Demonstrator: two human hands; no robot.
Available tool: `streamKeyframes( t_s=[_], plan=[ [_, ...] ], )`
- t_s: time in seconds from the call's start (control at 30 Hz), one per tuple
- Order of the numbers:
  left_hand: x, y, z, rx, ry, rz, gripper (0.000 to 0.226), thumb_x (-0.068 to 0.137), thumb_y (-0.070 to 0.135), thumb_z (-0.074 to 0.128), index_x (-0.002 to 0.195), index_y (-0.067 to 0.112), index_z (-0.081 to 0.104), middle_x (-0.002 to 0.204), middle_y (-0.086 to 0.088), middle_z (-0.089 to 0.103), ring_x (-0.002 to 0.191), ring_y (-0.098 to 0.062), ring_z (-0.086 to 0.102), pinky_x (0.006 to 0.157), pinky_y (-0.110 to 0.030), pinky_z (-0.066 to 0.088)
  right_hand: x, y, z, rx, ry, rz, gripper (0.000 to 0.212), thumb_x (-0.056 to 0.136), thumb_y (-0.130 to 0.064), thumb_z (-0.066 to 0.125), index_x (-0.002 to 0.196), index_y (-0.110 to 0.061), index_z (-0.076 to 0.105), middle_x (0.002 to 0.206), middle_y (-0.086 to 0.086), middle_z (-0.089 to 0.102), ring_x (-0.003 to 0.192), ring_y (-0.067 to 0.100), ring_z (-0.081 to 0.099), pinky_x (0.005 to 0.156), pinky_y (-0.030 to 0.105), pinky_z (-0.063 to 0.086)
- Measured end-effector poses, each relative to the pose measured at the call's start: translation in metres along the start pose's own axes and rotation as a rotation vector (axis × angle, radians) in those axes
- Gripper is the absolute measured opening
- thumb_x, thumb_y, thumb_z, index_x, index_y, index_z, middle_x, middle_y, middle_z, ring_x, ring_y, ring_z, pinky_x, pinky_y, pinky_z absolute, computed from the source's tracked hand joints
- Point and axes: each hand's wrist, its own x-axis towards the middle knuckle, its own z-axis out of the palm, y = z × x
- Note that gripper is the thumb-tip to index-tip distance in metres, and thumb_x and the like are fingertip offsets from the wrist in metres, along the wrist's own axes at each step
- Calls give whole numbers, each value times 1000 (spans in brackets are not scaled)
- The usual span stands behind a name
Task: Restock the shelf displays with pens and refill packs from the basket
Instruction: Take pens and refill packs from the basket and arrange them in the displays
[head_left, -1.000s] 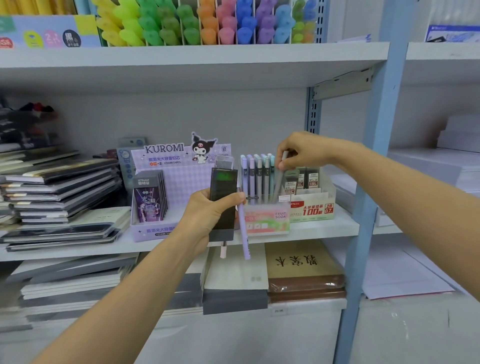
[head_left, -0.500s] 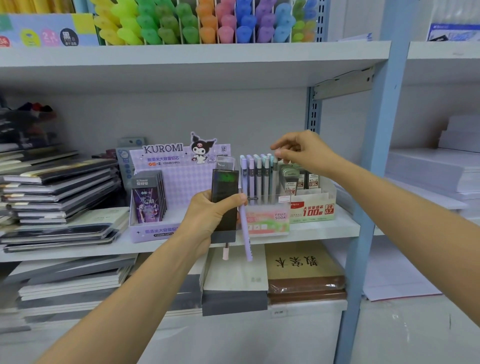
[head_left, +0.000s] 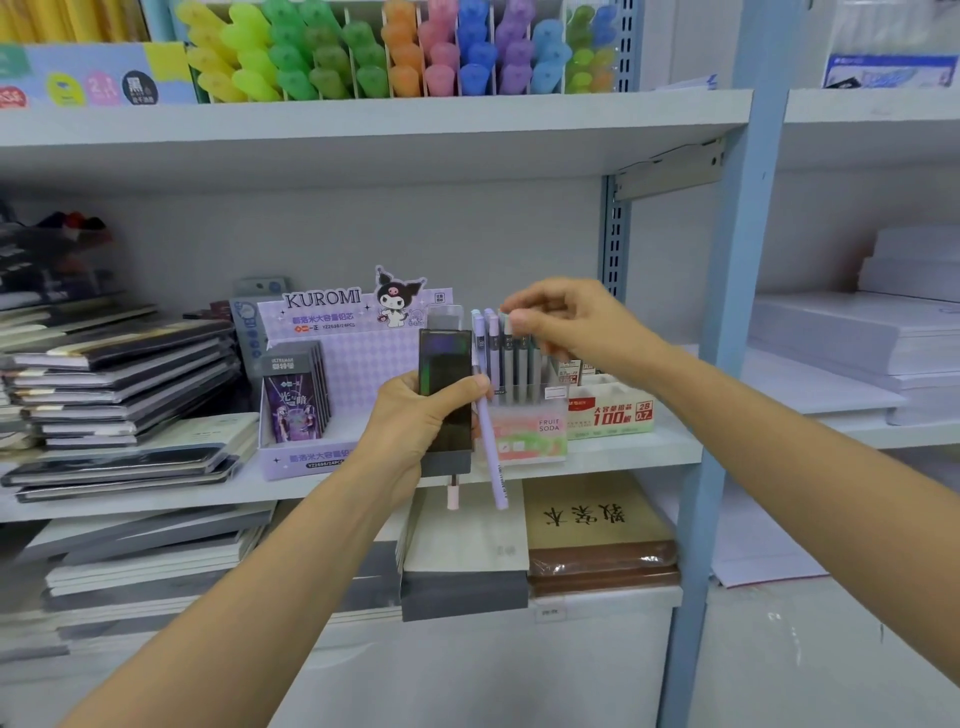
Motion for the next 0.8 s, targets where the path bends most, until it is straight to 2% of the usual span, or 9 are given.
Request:
streamKeyframes(
  t_s=[0.07, 0.13, 0.2, 0.27, 0.37, 0.43, 0.53, 0.7, 0.8],
  plan=[
    [-4, 2, 6, 15, -28, 17, 8, 72, 21, 82, 73, 18, 75, 71, -5, 75, 57, -13, 69, 51, -20, 53, -8, -7, 7, 49, -132, 47, 19, 93, -34, 61, 104, -24, 71, 78, -8, 70, 57, 2, 54, 54, 14, 47],
    [-9, 3, 10, 28, -41, 32, 7, 71, 21, 82, 72, 19, 76, 75, -7, 76, 62, -16, 71, 53, -21, 54, -11, -13, 11, 144, -212, 96, 17, 91, -32, 63, 92, -20, 74, 65, -9, 63, 54, 3, 50, 53, 15, 45],
    [-15, 6, 13, 31, -48, 35, 7, 69, 23, 83, 70, 20, 77, 78, -8, 76, 67, -19, 72, 55, -24, 56, -14, -17, 13, 204, -225, 111, 12, 89, -25, 66, 86, -18, 75, 65, -5, 61, 57, 6, 50, 54, 17, 46],
    [-20, 9, 14, 26, -55, 25, 12, 62, 28, 83, 70, 21, 78, 80, -9, 76, 67, -21, 72, 56, -26, 57, -16, -18, 10, 227, -206, 106, 9, 87, -20, 68, 89, -15, 75, 71, -2, 65, 62, 7, 55, 56, 17, 48],
    [-25, 13, 12, 11, -65, -23, 9, 67, 27, 82, 62, 23, 77, 68, -3, 74, 55, -14, 68, 48, -22, 53, -18, -19, 1, 317, -123, 96, 13, 91, -12, 62, 99, -10, 72, 76, -3, 71, 67, 4, 63, 60, 15, 51],
    [-27, 13, 10, 45, -64, -47, 14, 73, 25, 81, 59, 23, 76, 62, 1, 72, 49, -8, 65, 44, -18, 49, -18, -19, -7, 377, -55, 95, 16, 93, -9, 59, 104, -8, 70, 82, 0, 73, 73, 8, 65, 66, 17, 53],
    [-27, 12, 6, 55, -47, -52, 10, 73, 24, 81, 72, 18, 74, 63, 1, 72, 48, -7, 64, 43, -17, 48, -15, -20, -15, 403, 6, 99, 16, 93, -6, 58, 106, -5, 68, 91, 9, 72, 80, 15, 67, 74, 21, 56],
    [-20, 14, -13, -33, -24, -45, 18, 81, 21, 76, 94, 9, 69, 84, -6, 77, 52, -13, 65, 51, -24, 54, 5, -23, -36, 360, 315, -4, 14, 95, -3, 55, 104, -4, 66, 91, 10, 70, 78, 14, 67, 76, 23, 56],
    [-14, 11, -26, -42, -9, -34, 23, 83, 22, 75, 100, 10, 66, 89, -6, 77, 54, -12, 65, 52, -24, 54, 16, -19, -30, 160, 324, -19, 14, 95, -3, 55, 104, -3, 65, 89, 12, 69, 77, 17, 68, 76, 24, 57]
  ],
)
